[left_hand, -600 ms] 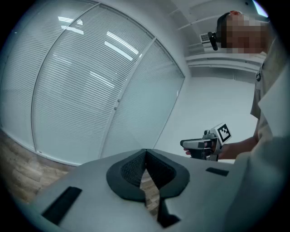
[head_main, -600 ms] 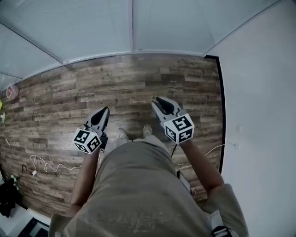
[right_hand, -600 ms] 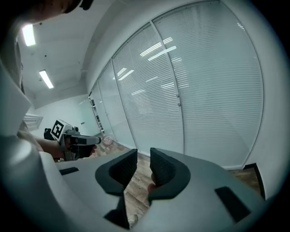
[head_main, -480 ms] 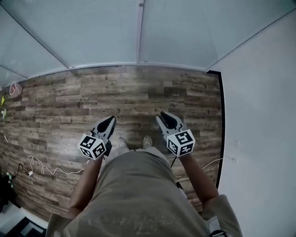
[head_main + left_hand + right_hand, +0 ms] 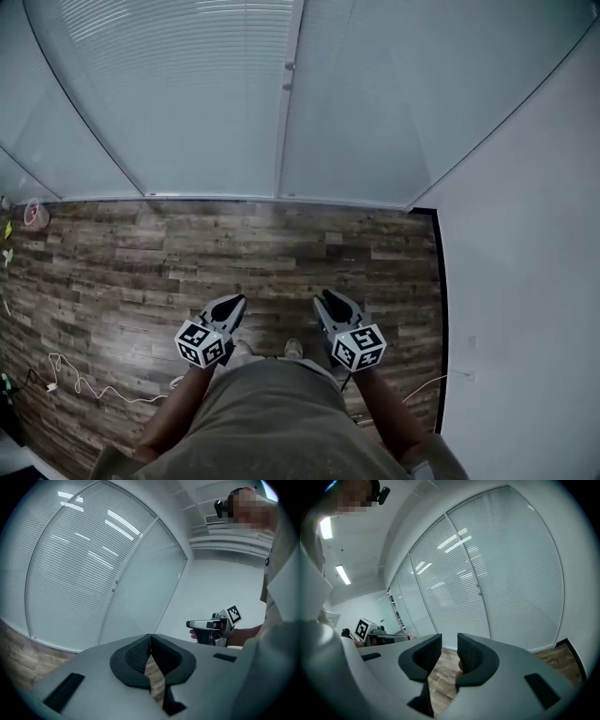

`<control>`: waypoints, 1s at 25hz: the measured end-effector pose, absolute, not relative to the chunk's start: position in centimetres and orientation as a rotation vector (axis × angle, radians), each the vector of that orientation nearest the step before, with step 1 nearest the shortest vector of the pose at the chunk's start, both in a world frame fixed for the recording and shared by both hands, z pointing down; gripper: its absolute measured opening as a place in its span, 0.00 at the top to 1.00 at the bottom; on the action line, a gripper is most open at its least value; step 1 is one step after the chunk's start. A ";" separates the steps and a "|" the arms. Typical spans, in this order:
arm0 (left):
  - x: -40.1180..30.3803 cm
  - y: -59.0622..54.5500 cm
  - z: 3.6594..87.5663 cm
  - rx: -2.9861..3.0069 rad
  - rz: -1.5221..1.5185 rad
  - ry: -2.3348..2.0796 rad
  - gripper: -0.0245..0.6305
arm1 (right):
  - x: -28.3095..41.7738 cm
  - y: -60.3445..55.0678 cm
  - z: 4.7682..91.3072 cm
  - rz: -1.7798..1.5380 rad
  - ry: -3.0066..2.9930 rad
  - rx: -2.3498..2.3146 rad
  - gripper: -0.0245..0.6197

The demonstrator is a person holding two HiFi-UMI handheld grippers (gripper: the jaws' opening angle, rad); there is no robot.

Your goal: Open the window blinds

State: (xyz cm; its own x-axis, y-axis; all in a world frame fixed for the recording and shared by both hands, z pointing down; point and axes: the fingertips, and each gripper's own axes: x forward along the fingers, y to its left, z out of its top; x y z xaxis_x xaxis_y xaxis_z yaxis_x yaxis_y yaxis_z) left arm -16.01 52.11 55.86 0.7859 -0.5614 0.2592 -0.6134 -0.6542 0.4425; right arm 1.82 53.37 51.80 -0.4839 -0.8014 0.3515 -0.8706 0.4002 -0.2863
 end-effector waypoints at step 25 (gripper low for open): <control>-8.7 55.5 53.8 2.464 0.124 -1.063 0.94 | 9.2 56.9 52.4 0.633 -2.527 1.513 0.81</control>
State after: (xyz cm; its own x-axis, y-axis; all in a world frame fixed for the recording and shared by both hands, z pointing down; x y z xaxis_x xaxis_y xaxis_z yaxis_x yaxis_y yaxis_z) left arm -8.71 55.51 53.83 0.6989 -0.6683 0.2548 -0.7091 -0.6009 0.3689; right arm 9.17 56.89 52.43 -0.4890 -0.8122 0.3181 -0.8662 0.4094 -0.2865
